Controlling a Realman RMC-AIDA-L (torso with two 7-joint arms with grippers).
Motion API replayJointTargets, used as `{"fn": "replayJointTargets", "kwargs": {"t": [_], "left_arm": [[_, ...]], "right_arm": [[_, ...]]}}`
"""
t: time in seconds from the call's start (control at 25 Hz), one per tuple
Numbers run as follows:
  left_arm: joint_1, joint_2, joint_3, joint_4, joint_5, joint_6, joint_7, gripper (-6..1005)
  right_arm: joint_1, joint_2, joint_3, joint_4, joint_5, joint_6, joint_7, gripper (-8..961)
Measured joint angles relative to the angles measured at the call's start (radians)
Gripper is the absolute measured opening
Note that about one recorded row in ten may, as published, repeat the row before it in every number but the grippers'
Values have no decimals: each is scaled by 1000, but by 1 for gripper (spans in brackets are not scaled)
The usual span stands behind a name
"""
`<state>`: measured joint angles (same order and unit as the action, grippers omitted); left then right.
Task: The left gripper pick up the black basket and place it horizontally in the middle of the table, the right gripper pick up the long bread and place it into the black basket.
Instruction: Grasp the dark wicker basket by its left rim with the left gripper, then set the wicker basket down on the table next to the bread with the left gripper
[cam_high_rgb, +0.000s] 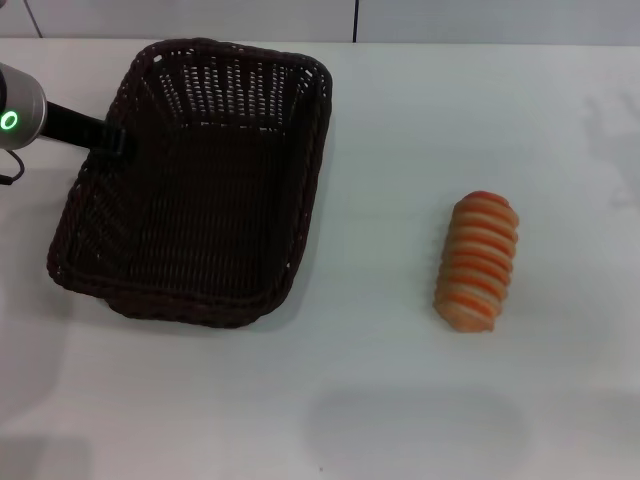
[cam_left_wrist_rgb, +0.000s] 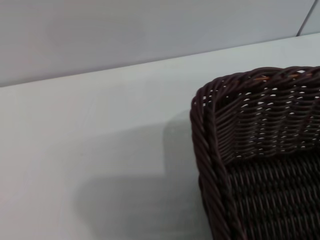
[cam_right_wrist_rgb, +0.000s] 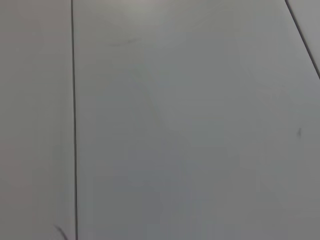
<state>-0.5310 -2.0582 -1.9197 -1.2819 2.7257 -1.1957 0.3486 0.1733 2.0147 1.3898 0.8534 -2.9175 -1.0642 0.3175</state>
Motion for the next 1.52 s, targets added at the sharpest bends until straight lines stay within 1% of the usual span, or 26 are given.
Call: {"fn": "replayJointTargets", "kwargs": {"t": [0.16,0.32,0.36,0.52,0.56,0.6,0.72,0.76,0.8,0.84,0.92,0.96,1.0,1.12,1.16,1.2,1.28,1.32,1.36,1.4,1.52], "left_arm": [[2,0,1,-2,0,0,7,354],[3,0,1,2,0,0,17,233],[4,0,-5,2,-3,1,51,203],[4,-1,-21,-1,-9,1,105,201],[2,-1,-68,-7,-23,1,165,201],[2,-1,-68,-7,-23,1,165,201],[-3,1,-171,-22,-95,-5,295,201],[-7,9,-239,-27,-169,-14,391,201],[-7,9,-239,-27,-169,-14,391,201],[-10,14,-265,-24,-202,-21,434,202],[-21,37,-304,-11,-268,-52,520,202],[-35,63,-324,2,-319,-90,583,202],[-35,63,-324,2,-319,-90,583,202],[-49,97,-338,10,-378,-131,654,202],[-59,116,-343,11,-420,-170,708,202],[-59,116,-343,11,-420,-170,708,202],[-74,134,-344,13,-464,-229,775,201],[-82,139,-344,13,-479,-253,801,201],[-102,145,-343,12,-492,-299,847,201],[-102,145,-343,12,-492,-299,847,201],[-145,158,-331,17,-489,-374,887,201]], "right_arm": [[0,2,0,0,0,0,0,485],[-3,3,0,2,0,0,0,485],[-5,4,0,4,0,0,0,485],[-12,6,0,10,0,0,0,485],[-15,7,-1,13,0,0,0,484],[-15,7,-1,13,0,0,0,484],[-21,8,0,15,0,-1,0,484],[-25,9,0,16,0,0,0,484],[-25,9,0,16,0,0,0,484],[-25,10,0,17,0,0,0,484],[-26,11,0,18,0,0,0,484],[-28,12,0,18,0,0,1,484],[-28,12,0,18,0,0,1,484],[-36,13,1,19,0,0,1,484],[-43,16,7,24,0,0,1,484],[-43,16,7,24,0,0,1,484],[-52,20,15,30,0,2,2,484],[-58,22,18,33,0,3,2,484],[-69,24,22,41,0,4,2,484],[-69,24,22,41,0,4,2,484],[-85,25,23,51,0,5,2,484]]}}
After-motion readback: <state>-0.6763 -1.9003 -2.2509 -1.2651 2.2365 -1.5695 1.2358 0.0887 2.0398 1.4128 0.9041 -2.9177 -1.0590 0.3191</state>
